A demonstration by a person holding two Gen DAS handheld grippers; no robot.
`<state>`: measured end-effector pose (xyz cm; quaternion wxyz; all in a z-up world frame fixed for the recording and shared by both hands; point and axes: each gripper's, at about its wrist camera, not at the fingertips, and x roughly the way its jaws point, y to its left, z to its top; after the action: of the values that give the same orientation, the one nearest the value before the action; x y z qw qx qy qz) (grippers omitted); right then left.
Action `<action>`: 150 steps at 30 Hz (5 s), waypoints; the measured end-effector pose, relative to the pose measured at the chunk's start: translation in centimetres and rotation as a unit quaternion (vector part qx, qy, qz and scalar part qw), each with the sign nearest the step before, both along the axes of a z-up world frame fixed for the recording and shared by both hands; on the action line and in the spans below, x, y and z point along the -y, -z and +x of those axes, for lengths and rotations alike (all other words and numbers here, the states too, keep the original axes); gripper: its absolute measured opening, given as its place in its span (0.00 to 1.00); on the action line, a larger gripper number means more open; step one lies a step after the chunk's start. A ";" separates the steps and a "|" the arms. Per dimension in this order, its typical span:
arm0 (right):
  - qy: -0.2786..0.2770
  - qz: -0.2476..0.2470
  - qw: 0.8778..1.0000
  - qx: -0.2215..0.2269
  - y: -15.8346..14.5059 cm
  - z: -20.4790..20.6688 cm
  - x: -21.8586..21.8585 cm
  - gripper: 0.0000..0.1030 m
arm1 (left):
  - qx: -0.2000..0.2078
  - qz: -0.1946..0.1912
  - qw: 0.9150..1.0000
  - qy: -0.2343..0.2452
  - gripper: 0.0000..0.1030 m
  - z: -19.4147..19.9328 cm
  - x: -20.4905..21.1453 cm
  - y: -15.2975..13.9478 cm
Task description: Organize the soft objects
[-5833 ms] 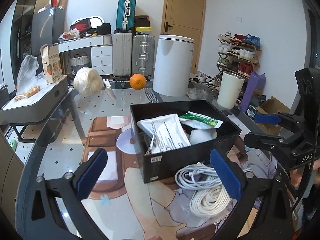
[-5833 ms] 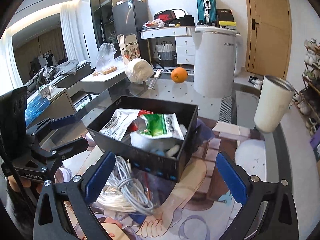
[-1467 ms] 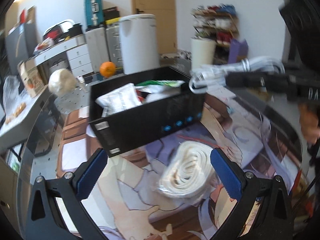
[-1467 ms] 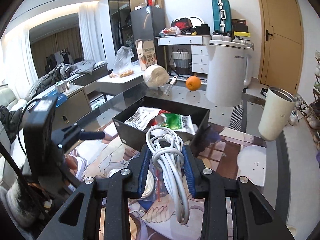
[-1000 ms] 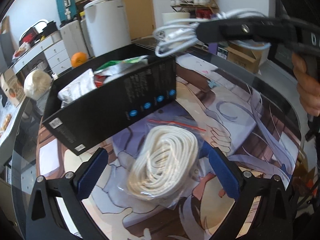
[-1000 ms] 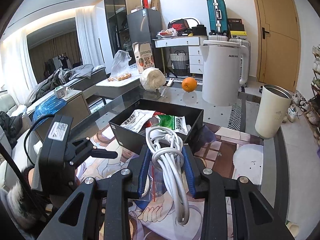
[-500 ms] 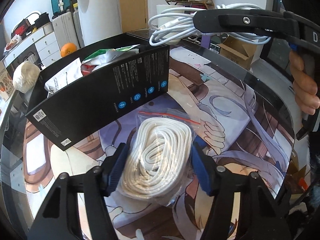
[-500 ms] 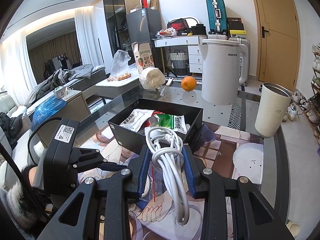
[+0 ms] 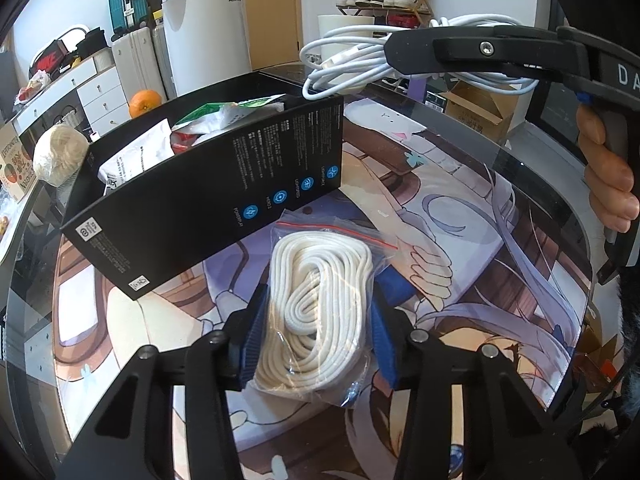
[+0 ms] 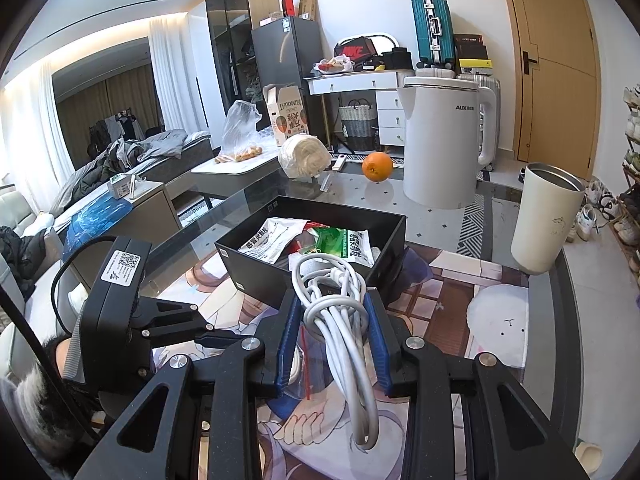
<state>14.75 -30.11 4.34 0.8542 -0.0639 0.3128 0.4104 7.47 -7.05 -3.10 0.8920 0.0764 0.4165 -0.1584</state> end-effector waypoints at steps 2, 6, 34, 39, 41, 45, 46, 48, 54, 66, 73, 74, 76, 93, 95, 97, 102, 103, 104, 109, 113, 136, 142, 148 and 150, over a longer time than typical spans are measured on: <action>0.000 0.000 1.000 0.001 0.0 0.0 0.0 0.32 | 0.001 0.000 1.000 -0.001 0.44 0.0 0.0 0.0; 0.000 0.001 1.000 0.000 0.1 0.0 0.0 0.32 | 0.005 -0.001 1.000 -0.008 0.43 -0.2 -0.2 -0.1; 0.005 0.025 1.000 0.007 -0.1 0.0 0.2 0.32 | 0.083 -0.053 0.992 -0.082 0.40 -2.6 -3.9 -4.1; 0.001 0.032 0.999 0.011 -0.3 -0.4 0.0 0.32 | 0.091 -0.056 0.990 -0.092 0.40 -2.8 -4.5 -4.7; 0.001 0.032 0.999 0.013 -0.4 -0.5 -0.1 0.32 | 0.096 -0.054 0.989 -0.095 0.40 -2.7 -4.7 -5.0; 0.003 0.033 0.999 0.019 -0.8 -0.8 -0.3 0.32 | 0.105 -0.058 0.987 -0.104 0.40 -2.5 -5.1 -5.8; 0.004 0.034 0.999 0.021 -0.8 -0.7 -0.4 0.32 | 0.108 -0.058 0.987 -0.106 0.40 -2.4 -5.3 -6.0; 0.006 0.034 0.999 0.026 -1.1 -0.9 -0.6 0.32 | 0.113 -0.060 0.985 -0.114 0.40 -2.3 -5.8 -6.5; 0.011 0.035 0.999 0.033 -1.5 -1.1 -1.7 0.32 | 0.123 -0.062 0.982 -0.127 0.40 -1.8 -6.9 -7.3; 0.016 -0.004 0.999 0.040 -1.5 1.4 -4.5 0.32 | 0.128 -0.057 0.980 -0.144 0.40 0.9 -8.3 -8.2; 0.016 -0.027 0.999 0.041 -1.0 3.4 -6.5 0.32 | 0.121 -0.052 0.978 -0.160 0.40 3.2 -8.7 -7.6; 0.018 -0.029 0.999 0.040 -0.8 3.6 -6.8 0.32 | 0.120 -0.051 0.978 -0.162 0.40 3.4 -8.7 -7.5; 0.018 -0.035 0.999 0.038 -0.5 4.1 -7.3 0.32 | 0.117 -0.051 0.978 -0.164 0.40 4.1 -8.8 -7.2; 0.021 -0.068 0.997 0.016 2.6 8.1 -10.6 0.31 | 0.089 -0.039 0.982 -0.163 0.40 8.3 -7.8 -5.2; 0.020 -0.070 0.997 0.012 2.8 8.3 -10.8 0.31 | 0.087 -0.037 0.983 -0.160 0.40 8.5 -7.6 -5.2; 0.019 -0.072 0.997 0.012 2.9 8.4 -10.9 0.31 | 0.083 -0.037 0.984 -0.154 0.40 8.6 -7.4 -5.0; 0.016 -0.078 0.997 0.009 2.9 8.6 -10.9 0.32 | 0.078 -0.040 0.985 -0.150 0.41 8.9 -7.4 -4.5; 0.015 -0.079 0.997 0.009 2.9 8.6 -10.9 0.32 | 0.076 -0.040 0.985 -0.149 0.42 8.8 -7.4 -4.4; 0.015 -0.078 0.997 0.011 2.8 8.5 -10.8 0.32 | 0.077 -0.040 0.985 -0.148 0.42 8.7 -7.4 -4.4; 0.017 -0.063 0.998 0.022 1.7 7.6 -9.5 0.50 | 0.082 -0.050 0.985 -0.143 0.59 7.8 -7.6 -4.9; 0.030 -0.047 0.998 0.034 0.7 6.6 -7.8 0.54 | 0.109 -0.052 0.982 -0.147 0.79 6.4 -7.7 -5.5; 0.084 0.010 0.995 0.052 2.4 1.6 -3.8 0.99 | 0.183 -0.076 0.963 -0.183 1.00 -0.4 -9.2 -5.5; 0.085 0.013 0.994 0.061 3.1 0.8 -3.6 0.99 | 0.189 -0.088 0.959 -0.191 1.00 -0.9 -9.2 -5.1; 0.084 0.018 0.993 0.075 3.0 0.1 -3.5 0.99 | 0.196 -0.085 0.958 -0.193 1.00 -1.1 -8.8 -4.9; 0.086 0.020 0.993 0.079 3.0 -0.1 -3.4 0.99 | 0.200 -0.083 0.957 -0.193 1.00 -1.2 -8.8 -4.9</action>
<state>14.69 -26.70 1.35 0.9094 -0.0518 0.2403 0.3356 6.31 1.74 1.77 0.9738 -0.0494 0.2220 0.0011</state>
